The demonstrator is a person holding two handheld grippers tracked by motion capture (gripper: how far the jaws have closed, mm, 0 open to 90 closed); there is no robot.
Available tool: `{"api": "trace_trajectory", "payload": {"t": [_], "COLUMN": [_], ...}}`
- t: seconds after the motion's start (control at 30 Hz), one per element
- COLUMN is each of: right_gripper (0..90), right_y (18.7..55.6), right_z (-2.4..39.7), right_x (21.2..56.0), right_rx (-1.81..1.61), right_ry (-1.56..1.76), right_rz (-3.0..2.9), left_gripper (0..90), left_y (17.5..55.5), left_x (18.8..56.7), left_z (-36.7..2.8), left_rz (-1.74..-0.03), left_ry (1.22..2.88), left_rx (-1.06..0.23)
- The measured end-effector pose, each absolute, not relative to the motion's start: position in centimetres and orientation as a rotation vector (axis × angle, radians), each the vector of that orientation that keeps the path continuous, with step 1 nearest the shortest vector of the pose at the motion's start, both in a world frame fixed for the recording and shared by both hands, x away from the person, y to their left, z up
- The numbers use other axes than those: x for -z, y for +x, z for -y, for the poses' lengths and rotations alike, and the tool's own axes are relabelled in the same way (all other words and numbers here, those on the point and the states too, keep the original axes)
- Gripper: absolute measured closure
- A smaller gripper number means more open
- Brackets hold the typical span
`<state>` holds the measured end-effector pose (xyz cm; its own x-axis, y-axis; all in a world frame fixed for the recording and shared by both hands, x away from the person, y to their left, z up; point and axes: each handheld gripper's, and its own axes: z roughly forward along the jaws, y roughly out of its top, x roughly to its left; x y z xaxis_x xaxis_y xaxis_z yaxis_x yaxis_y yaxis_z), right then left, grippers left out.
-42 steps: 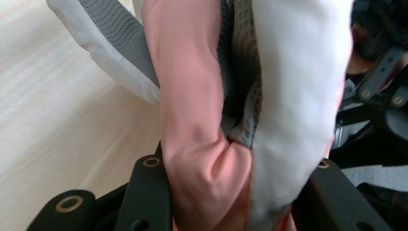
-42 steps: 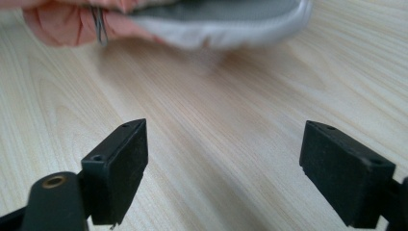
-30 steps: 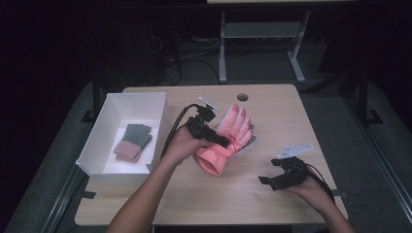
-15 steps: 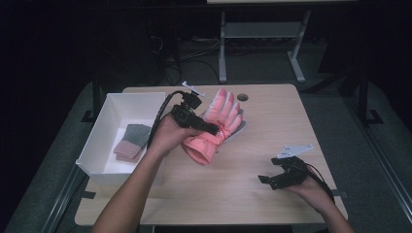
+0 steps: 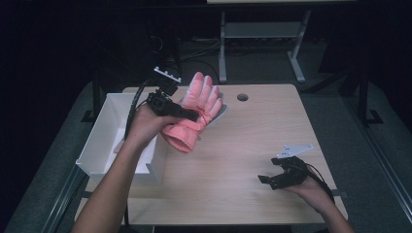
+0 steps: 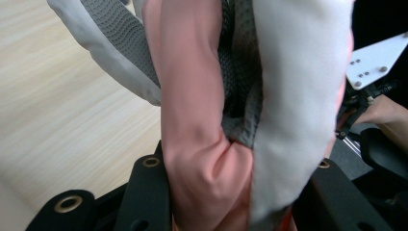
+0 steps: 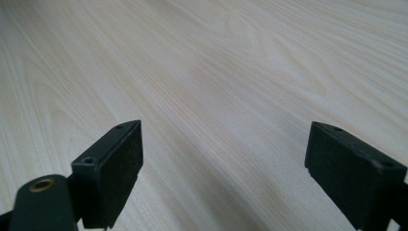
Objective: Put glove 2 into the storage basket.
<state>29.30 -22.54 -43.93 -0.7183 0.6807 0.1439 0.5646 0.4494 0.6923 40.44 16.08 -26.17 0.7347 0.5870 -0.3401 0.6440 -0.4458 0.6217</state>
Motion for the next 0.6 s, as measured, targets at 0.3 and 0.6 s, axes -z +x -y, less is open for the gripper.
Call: {"api": "trace_trajectory", "payload": {"t": [0.3,0.6], "right_gripper": [13.1,13.1], "right_y": [29.3,29.4], "right_z": [22.5,22.5], "right_x": [44.0,44.1], "right_rx": [-1.110,-1.108], "right_ry": [1.099,1.098], "right_rz": [-2.548,-2.549], "left_gripper": [61.3,61.2], "left_y": [40.6,40.8], "left_x": [24.9,24.6], "left_z": [-20.2,-24.5], "left_rz": [-1.003,-1.087], "left_ry": [2.103,2.049], "left_rx": [0.039,-0.003]}}
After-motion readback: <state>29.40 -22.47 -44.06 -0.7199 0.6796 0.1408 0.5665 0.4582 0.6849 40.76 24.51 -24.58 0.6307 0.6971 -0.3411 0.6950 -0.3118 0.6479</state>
